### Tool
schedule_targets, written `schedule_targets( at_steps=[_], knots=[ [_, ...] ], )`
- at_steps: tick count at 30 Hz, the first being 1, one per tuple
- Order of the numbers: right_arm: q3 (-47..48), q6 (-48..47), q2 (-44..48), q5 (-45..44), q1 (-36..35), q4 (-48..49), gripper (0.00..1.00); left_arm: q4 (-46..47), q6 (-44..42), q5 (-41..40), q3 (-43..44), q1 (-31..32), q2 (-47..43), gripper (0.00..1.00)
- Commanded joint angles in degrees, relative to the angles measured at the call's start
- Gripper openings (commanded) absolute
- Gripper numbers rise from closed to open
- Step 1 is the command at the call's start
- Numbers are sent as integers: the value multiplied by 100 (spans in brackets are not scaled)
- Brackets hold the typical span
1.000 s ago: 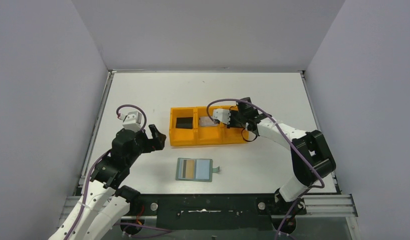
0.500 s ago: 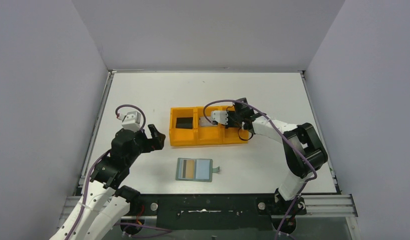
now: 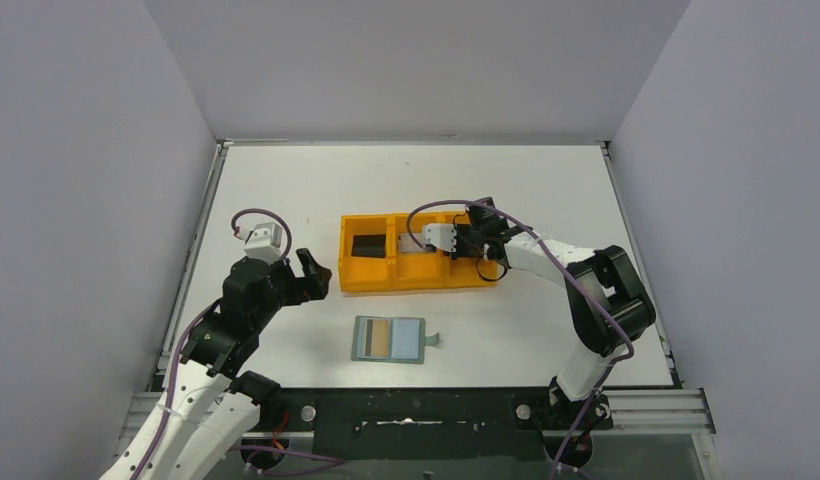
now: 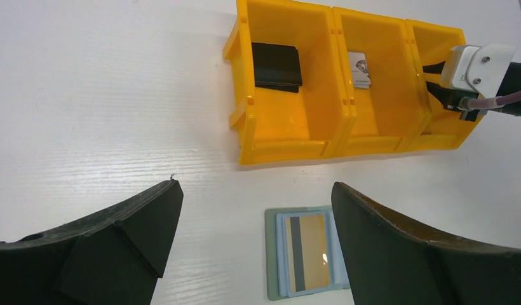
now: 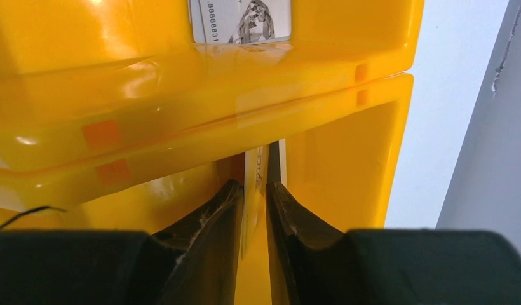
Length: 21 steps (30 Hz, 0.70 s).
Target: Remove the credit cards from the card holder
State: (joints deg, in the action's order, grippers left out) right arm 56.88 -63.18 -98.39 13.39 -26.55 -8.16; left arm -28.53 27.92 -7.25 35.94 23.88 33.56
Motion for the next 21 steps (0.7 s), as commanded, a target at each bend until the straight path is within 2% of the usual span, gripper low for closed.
schedule_targets(
  at_steps=[1, 21],
  knots=[
    [87, 96, 143, 119, 53, -78, 23, 234, -103, 65, 15, -41, -10, 89],
    [92, 1135, 462, -151, 38, 250, 31, 234, -95, 116, 7, -52, 127, 89]
  ],
)
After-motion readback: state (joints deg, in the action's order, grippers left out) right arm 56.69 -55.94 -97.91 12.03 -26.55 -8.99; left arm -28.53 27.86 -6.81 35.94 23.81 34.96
